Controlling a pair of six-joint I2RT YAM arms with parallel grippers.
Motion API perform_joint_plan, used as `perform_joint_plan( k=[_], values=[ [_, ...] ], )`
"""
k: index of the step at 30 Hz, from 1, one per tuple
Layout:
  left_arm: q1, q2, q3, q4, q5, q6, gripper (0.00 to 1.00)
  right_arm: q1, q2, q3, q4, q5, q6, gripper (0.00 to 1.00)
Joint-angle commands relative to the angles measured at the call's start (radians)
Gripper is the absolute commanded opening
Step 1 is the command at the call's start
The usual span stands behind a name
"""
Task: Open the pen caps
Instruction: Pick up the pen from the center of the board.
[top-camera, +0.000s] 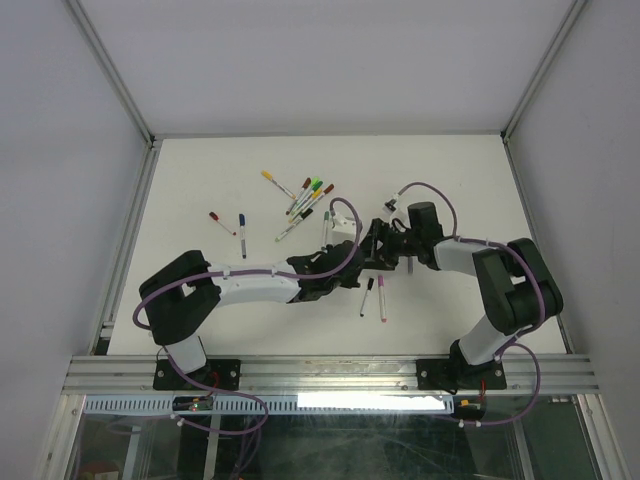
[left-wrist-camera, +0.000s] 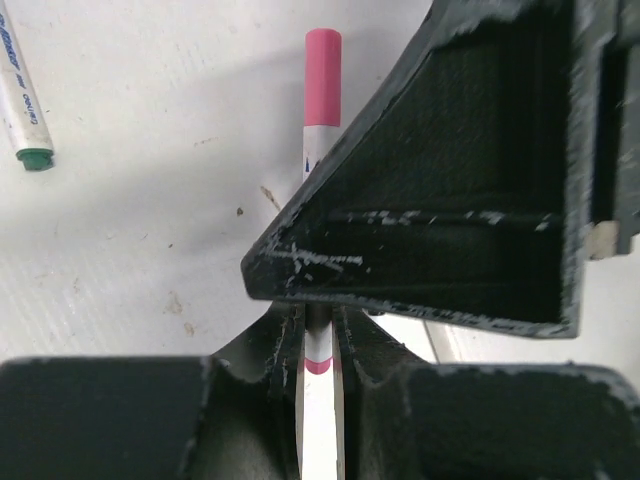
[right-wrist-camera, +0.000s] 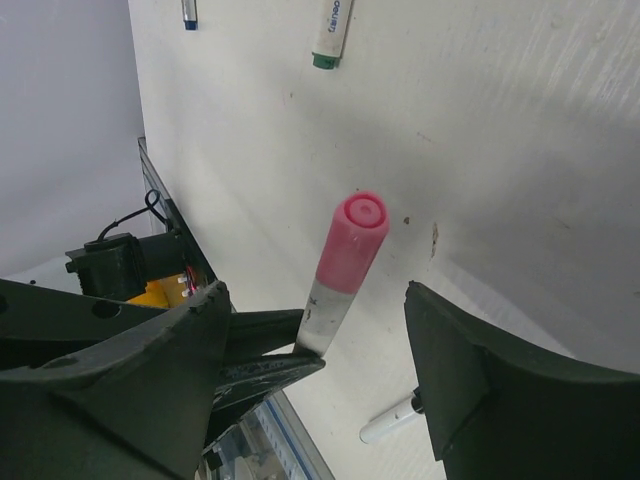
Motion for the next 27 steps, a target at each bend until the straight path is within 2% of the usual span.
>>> perform_joint_plan(
  k=[1,27],
  values=[
    [0.023,-0.008,0.051,0.067,0.021,-0.047,0.00,0.016,0.011,0.026,0.048,0.002,0.008,0.73],
    [0.047,0.017,0.014,0.095,0.045,-0.086,0.00,-0.014,-0.004,0.028,0.093,0.002,0.008,0.73]
  ],
)
